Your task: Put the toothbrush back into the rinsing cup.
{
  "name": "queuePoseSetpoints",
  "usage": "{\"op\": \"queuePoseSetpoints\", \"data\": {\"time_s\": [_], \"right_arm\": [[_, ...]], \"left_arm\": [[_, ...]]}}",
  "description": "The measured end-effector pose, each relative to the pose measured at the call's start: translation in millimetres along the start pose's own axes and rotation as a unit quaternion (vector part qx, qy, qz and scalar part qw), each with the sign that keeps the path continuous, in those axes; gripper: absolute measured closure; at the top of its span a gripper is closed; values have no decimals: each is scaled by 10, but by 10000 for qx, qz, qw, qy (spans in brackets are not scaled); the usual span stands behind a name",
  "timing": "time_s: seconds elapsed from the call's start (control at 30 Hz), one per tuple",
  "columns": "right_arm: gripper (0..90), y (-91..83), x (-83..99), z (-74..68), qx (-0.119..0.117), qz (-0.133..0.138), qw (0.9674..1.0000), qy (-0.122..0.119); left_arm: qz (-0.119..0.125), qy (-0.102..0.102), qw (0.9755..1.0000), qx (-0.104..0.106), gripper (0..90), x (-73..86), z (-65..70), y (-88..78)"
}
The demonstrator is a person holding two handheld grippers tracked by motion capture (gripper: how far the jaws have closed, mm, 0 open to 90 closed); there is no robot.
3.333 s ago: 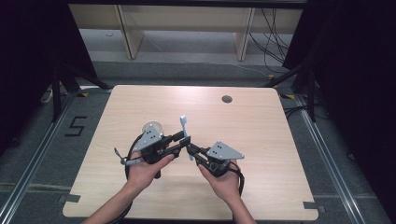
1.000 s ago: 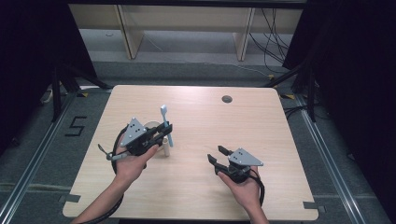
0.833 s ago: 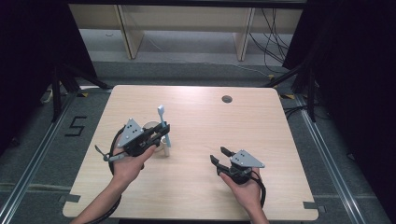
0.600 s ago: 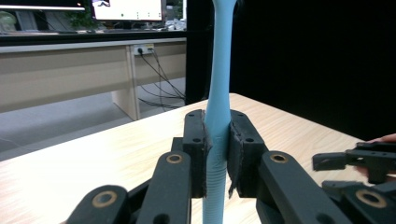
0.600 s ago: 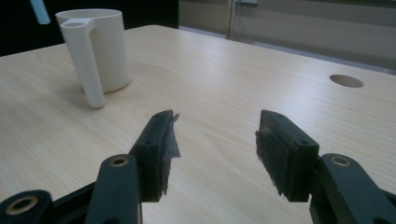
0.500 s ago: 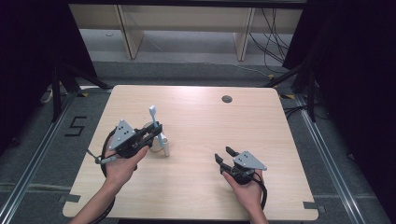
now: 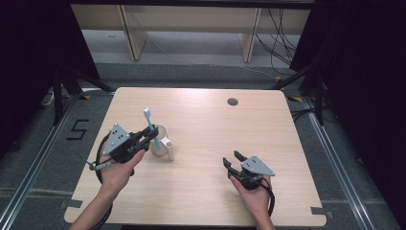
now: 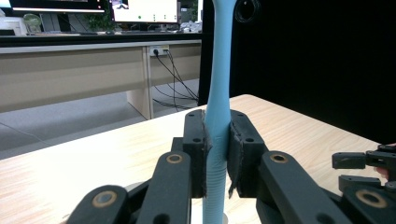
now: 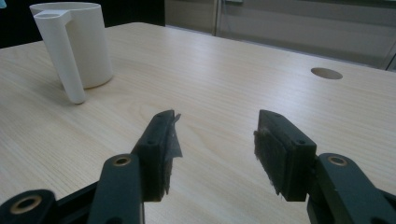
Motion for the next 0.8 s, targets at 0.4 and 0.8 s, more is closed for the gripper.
{"op": "queuePoseSetpoints", "data": {"time_s": [0.4,0.8], "right_arm": [[483,1,-2,10,77,21,10000,-60],[482,7,30,-24,18,-115,9999,-7]], "left_arm": [[78,44,10000,43,784,-89,43,48],[113,79,9998,147,783,-126,86,202]]}}
Point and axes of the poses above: each handheld gripper's, and its own axes: y roughly forward along the jaws, x roughly out of its underside, z roughly to its right, the point moved 6 cm from there along y, roughly forward along the jaws, and after that the axes turned 2 degrees about -z, right-handed, at the moved point
